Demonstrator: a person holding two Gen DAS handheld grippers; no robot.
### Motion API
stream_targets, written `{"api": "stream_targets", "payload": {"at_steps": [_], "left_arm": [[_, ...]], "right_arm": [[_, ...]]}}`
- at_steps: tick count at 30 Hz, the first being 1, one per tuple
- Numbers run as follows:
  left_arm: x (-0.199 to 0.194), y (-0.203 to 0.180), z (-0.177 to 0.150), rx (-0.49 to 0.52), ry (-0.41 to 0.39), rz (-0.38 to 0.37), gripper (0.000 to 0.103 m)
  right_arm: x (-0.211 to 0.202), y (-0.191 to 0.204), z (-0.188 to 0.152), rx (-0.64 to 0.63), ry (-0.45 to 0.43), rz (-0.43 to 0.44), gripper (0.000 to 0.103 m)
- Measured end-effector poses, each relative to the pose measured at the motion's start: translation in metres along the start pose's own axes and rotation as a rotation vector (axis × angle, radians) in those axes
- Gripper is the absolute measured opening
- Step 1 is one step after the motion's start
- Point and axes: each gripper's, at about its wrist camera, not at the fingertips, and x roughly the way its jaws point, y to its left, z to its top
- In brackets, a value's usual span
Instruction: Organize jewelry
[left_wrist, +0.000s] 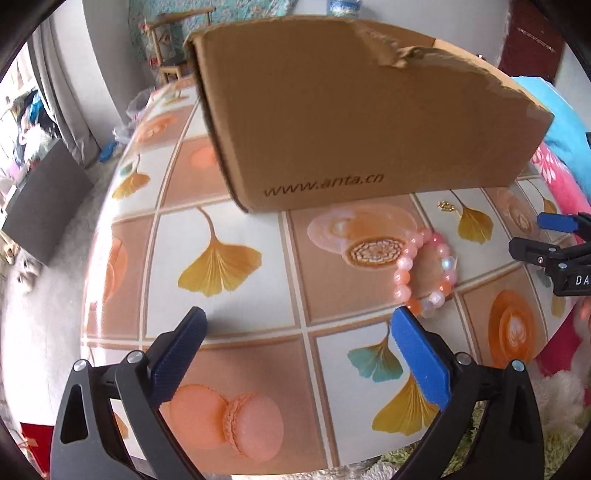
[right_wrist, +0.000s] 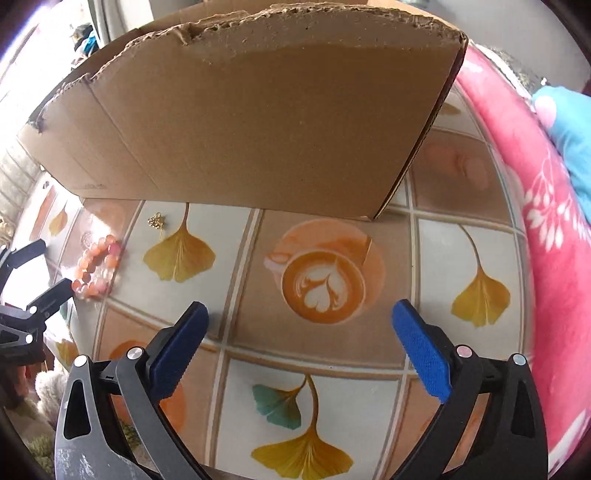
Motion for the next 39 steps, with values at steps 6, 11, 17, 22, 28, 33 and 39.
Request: {"api": "stream_targets", "payload": {"at_steps": [6,11,17,22,28,33,39], "left_arm": [[0.000,-0.002,0.000,-0.021,0.003,0.000,0.099],[-0.001,0.001,-0.002,-0.028,-0.017,-0.002,0.099],[-0.002,0.000,-0.003,-0.031,-0.026,-0.001,0.099],[-0.002,-0.001,-0.004,-0.028,-0.038,-0.001,0.099],[-0.003,-0.001,-0.005,-0.019,-0.047,-0.006,0.099],[-0.003,-0.001,-0.005,-0.014,-0.051,-0.008,0.099],[-0.003,-0.001,-0.006,-0.011,-0.059,-0.010,0.099]], "right_arm": [[-0.003,-0.001,-0.013,0.011,-0.054,-0.007,0.095],[-0.012,-0.006,-0.021,-0.013,-0.074,0.001,0.095],[-0.036,0.026,-0.028,-0.066,-0.224,0.128,0.095],[-0.023,0.046,-0.018,-0.103,-0.214,0.146,0.067],[-0.020,0.065,-0.005,-0.117,-0.208,0.173,0.038],[-0.020,0.084,0.003,-0.149,-0.185,0.162,0.022],[-0.015,0.089,0.003,-0.192,-0.188,0.121,0.003]]}}
